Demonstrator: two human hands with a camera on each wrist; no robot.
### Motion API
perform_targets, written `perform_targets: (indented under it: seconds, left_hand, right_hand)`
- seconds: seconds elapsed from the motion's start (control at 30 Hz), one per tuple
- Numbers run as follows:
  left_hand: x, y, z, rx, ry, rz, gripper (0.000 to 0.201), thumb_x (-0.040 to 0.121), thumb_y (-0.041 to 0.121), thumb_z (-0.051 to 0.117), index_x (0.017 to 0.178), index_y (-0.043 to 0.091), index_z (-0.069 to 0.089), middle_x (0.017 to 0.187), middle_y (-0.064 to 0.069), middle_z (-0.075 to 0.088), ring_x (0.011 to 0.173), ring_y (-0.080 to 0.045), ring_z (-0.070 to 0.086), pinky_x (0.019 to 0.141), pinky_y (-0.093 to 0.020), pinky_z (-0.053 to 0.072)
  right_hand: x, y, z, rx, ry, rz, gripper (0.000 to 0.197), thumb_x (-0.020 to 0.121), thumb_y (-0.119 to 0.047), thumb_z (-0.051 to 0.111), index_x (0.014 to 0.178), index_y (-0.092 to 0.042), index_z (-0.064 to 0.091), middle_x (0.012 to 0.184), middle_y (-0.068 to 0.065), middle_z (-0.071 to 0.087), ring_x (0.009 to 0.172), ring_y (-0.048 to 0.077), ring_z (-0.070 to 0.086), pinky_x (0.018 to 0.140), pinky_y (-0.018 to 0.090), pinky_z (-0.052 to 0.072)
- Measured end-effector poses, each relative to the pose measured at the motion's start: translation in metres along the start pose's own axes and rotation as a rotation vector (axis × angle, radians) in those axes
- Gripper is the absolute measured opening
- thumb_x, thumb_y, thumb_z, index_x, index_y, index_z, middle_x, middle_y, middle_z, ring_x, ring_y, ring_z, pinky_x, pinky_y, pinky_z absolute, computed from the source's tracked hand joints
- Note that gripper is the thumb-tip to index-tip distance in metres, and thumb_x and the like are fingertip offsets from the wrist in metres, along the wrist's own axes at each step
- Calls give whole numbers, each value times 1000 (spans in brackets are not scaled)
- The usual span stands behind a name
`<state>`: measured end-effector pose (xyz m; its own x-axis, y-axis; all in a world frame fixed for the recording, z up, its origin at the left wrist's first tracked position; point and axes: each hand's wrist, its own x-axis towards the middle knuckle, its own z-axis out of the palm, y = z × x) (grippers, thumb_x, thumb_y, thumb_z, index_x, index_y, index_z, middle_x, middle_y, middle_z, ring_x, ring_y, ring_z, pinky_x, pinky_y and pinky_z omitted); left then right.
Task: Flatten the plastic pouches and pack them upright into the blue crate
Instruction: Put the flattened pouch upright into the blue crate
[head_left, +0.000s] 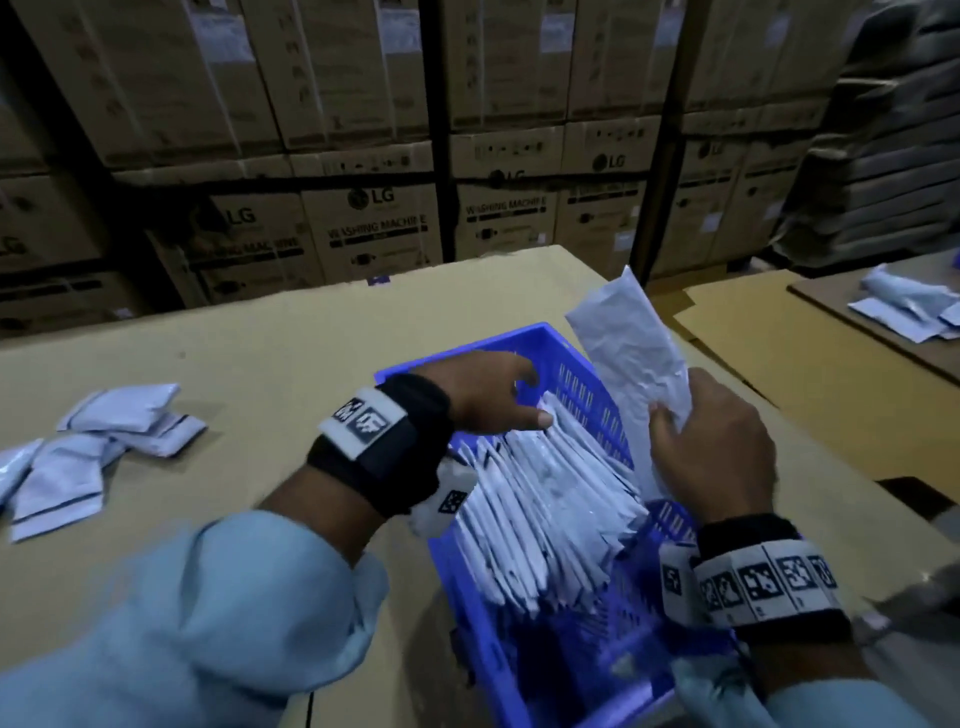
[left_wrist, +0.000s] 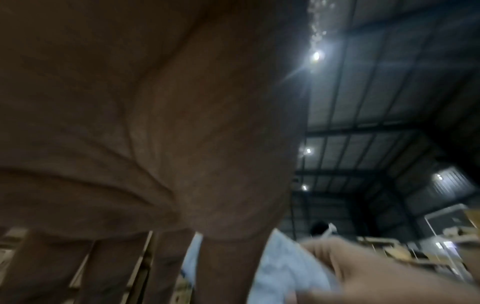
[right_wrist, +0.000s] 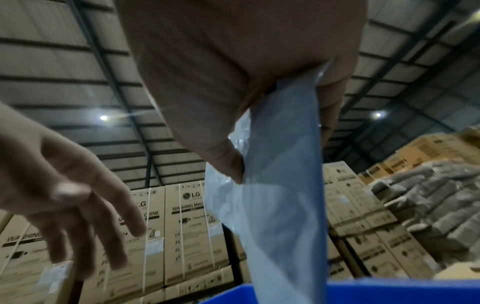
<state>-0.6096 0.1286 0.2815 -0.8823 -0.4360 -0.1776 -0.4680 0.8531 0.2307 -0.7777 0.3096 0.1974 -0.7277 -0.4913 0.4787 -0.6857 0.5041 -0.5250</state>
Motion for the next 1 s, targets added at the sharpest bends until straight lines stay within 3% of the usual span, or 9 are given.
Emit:
perform_targets:
  seconds: [0.1,0.17,0.23,0.33,0.4,0.5,0.63,0.8,1.0]
  left_hand:
    - [57,23,42,156,-38,-42,53,98,36,60,147,20,45,150,-8,48,135,-31,49,108,-39,42]
    - [84,38,76,271,-22,-87,56,94,21,59,146,17,41,148,-15,42,134,-37,47,105,-49,44]
    - [103,48,112,365,-22,-75,66,94,21,60,153,17,31,156,-19,28,139,-39,37,108,-50,38]
    - [123,50,160,466,-74,23,70,103,35,46,162,19,13,168,-18,3,152,-37,14,121,-51,19]
    - [131,44,183,469,-84,77,80,99,47,52,162,19,11,168,-16,4,154,-36,9,124,-51,12]
    - [136,38,200,527,-81,113,78,100,45,53,161,18,12,167,-18,13,153,-38,12,123,-53,13]
    - [132,37,202,582,-9,96,56,105,37,42,157,23,27,159,-18,31,147,-36,24,123,-55,12]
    - [122,32,207,550,-9,25,45,109,37,25,152,44,36,152,-16,38,144,-38,30,120,-65,0]
    - [114,29,202,670,-114,37,51,108,43,29,158,35,28,168,-17,13,155,-41,-1,120,-65,-12]
  right_hand:
    - [20,15,8,16,-24,-14,18,90,-24,62,84,-14,48,76,9,56,68,35,52,58,34,36]
    - [37,16,16,5,-32,-68,15,89,-24,61,87,-15,50,83,10,60,74,36,55,59,34,36]
    - [52,18,25,-15,-28,-107,13,89,-24,61,90,-16,50,88,8,61,78,35,56,61,33,34]
    - [57,25,41,-9,-10,-116,13,89,-23,61,92,-17,51,89,7,60,78,35,57,60,34,34]
    - [50,31,56,-10,13,-134,14,89,-23,61,101,-17,56,93,6,61,80,34,59,59,35,40]
    - [34,41,77,-130,-18,-159,29,91,-22,63,119,-20,60,102,3,65,87,31,63,62,39,50]
    - [28,43,86,-265,-31,-196,26,86,-15,69,110,-19,61,90,1,64,77,27,60,56,36,48]
    - [25,41,90,-355,-8,-277,26,78,-11,76,100,-16,64,82,3,61,73,30,55,57,36,40]
    - [16,33,97,-416,-128,-363,31,70,-8,83,92,-16,62,68,3,60,62,29,57,49,31,33]
